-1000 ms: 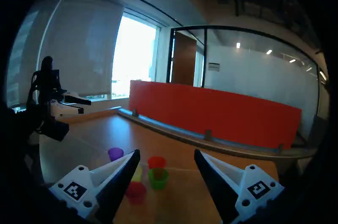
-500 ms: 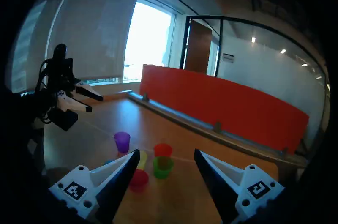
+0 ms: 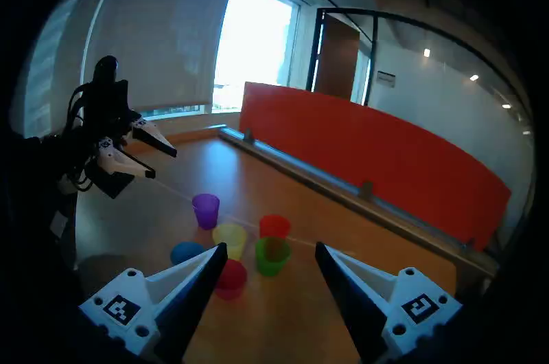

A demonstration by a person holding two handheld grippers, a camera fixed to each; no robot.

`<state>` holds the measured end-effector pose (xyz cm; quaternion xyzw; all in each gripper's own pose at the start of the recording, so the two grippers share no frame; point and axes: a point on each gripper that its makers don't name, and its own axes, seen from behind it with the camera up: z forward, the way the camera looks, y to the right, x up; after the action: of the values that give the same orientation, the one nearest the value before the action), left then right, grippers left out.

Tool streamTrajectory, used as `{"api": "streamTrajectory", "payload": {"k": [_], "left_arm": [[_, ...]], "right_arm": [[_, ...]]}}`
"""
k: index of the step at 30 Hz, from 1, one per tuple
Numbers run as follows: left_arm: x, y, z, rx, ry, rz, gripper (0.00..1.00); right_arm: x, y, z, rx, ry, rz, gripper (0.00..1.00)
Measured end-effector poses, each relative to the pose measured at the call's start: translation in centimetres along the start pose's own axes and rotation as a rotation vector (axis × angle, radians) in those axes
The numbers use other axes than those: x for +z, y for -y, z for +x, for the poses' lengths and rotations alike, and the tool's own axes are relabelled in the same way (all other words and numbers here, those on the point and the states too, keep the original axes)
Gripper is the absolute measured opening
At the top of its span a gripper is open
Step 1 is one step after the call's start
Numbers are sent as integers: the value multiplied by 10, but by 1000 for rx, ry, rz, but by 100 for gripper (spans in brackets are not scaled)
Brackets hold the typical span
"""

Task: Pour water

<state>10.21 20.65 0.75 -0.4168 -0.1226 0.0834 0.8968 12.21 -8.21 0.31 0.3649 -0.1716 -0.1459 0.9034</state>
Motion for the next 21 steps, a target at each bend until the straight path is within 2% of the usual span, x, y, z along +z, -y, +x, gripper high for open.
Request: {"api": "streamTrajectory", "payload": {"k": [6,21], "left_arm": [[12,-16,-23,22,54,-50,91],[38,-39,-67,43,136,-127,92]], "right_arm": [[6,4,-7,-24,27,26,100],[26,-3,-22,-31,61,39,100]]}}
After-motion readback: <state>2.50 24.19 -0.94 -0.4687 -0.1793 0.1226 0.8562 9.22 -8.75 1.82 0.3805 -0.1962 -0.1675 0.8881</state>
